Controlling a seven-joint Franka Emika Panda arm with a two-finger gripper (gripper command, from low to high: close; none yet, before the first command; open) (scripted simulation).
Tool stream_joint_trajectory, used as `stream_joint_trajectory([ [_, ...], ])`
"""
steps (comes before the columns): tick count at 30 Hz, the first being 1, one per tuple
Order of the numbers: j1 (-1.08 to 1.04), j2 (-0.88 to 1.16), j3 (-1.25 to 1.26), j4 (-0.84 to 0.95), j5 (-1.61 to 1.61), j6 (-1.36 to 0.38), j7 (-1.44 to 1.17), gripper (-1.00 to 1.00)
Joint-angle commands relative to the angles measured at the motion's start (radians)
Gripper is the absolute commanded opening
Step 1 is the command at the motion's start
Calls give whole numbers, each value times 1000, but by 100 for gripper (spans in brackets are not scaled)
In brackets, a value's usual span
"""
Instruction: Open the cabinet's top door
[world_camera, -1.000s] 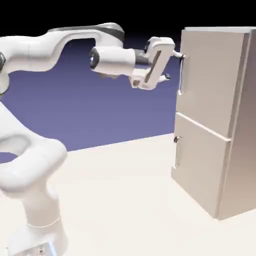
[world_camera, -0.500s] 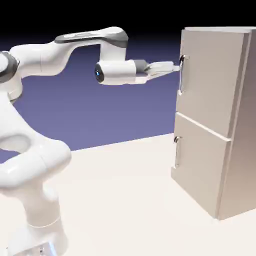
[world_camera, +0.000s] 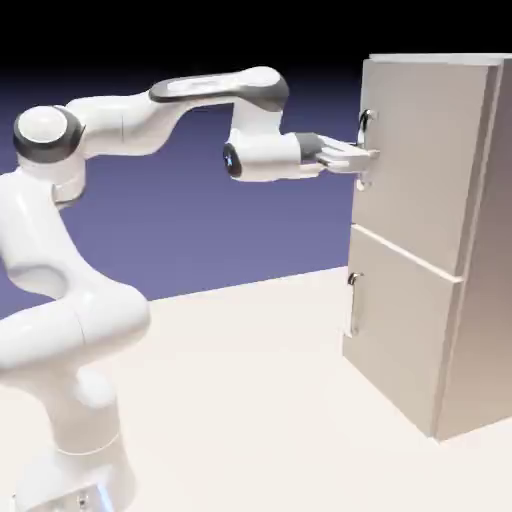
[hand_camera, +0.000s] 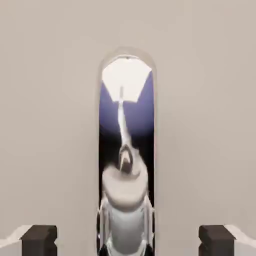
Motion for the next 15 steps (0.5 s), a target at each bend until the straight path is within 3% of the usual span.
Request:
stream_joint_trajectory([
  [1,36,21,-24,-25,1,-19,-27,-100],
  [15,544,260,-427,-213,-3,-124,-368,-100],
])
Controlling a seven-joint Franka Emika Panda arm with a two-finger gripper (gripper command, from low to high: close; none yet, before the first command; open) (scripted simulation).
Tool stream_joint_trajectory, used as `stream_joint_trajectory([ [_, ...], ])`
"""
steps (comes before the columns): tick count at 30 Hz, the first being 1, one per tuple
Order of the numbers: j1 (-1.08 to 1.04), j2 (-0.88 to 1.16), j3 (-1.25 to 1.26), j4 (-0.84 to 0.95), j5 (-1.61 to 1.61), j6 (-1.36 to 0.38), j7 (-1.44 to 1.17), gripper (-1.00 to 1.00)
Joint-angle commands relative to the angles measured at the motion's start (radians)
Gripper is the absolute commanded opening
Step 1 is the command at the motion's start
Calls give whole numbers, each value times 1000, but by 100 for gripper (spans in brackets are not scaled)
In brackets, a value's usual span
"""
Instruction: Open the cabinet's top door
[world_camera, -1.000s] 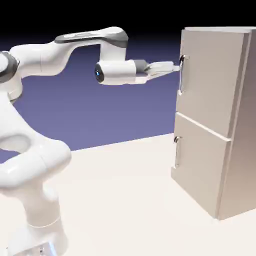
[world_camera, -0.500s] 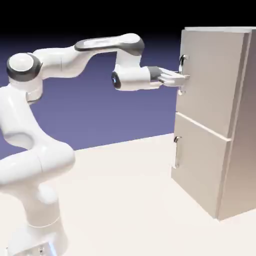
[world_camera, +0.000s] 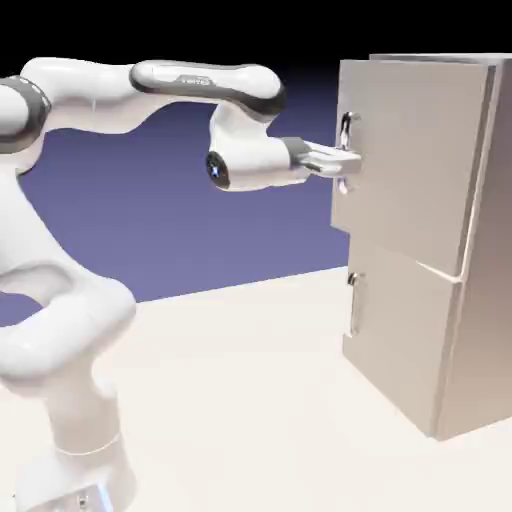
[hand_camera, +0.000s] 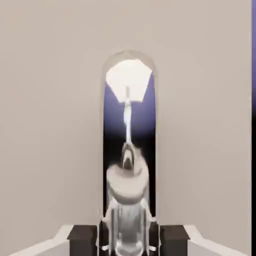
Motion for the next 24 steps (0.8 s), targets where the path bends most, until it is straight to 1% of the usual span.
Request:
stream_joint_trajectory([
  [1,37,11,-32,-8,0,-3,-19,-100],
  [6,218,64,-195,-24,36,2,-149,-100],
  [8,290,68,-261,-41,12,-4,-156,-100],
  [16,527,-21,-498,-193,-330,-95,89,-100],
  [24,665,-140,-702,-338,-678,-228,309,-100],
])
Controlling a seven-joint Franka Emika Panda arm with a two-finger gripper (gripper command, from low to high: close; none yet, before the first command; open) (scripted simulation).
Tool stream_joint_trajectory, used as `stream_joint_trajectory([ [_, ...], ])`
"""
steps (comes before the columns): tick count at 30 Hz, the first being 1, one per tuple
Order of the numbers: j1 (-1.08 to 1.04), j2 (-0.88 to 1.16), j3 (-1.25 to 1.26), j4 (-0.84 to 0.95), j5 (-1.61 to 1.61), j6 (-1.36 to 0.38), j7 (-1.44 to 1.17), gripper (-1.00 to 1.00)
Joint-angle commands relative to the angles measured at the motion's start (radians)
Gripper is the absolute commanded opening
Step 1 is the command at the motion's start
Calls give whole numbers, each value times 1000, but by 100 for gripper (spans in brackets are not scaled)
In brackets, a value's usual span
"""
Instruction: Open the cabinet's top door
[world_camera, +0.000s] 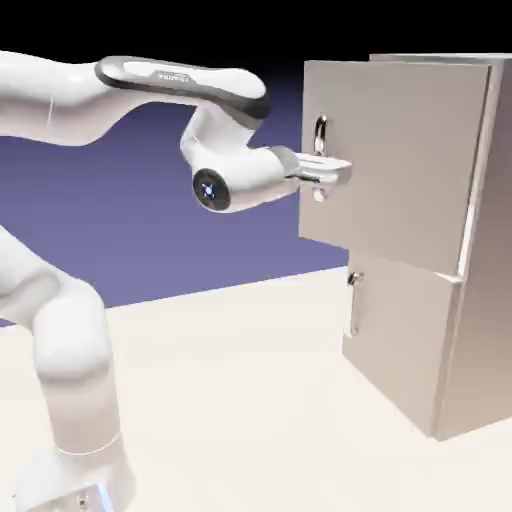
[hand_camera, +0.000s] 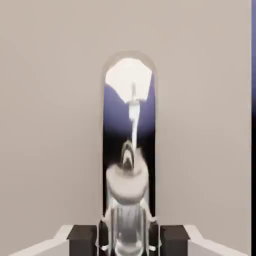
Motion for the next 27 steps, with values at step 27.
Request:
stream_joint_trajectory([
  [27,52,22,-773,70,-1024,-988,299,-100],
])
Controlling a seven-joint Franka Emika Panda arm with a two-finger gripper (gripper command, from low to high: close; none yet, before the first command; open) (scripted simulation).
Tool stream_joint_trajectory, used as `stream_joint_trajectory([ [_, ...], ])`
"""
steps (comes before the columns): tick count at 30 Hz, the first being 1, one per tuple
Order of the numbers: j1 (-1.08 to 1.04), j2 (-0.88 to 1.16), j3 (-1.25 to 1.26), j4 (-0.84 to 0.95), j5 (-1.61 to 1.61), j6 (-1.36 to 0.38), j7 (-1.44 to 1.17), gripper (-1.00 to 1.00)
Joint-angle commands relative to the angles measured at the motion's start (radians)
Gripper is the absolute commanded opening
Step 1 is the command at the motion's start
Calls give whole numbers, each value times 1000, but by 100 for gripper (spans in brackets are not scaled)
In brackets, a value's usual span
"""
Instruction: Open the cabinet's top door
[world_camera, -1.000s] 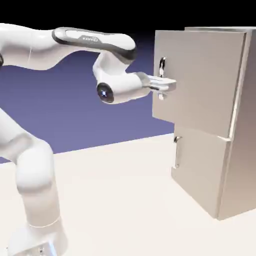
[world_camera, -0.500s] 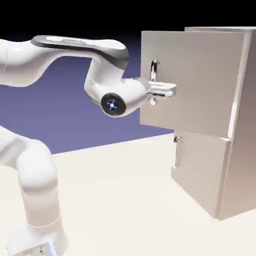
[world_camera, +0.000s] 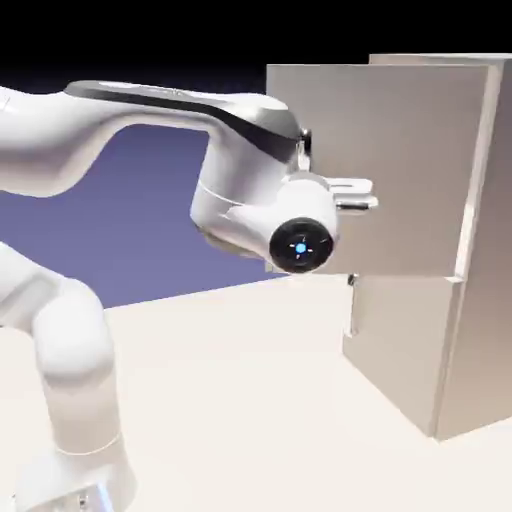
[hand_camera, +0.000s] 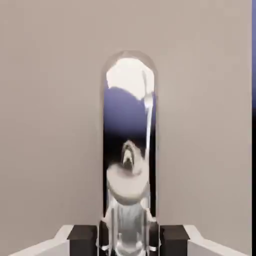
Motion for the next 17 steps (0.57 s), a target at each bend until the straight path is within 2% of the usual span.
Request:
stream_joint_trajectory([
  [1,13,23,-32,26,-21,-45,-4,-100],
  [17,303,505,-547,474,-91,-715,-156,-100],
])
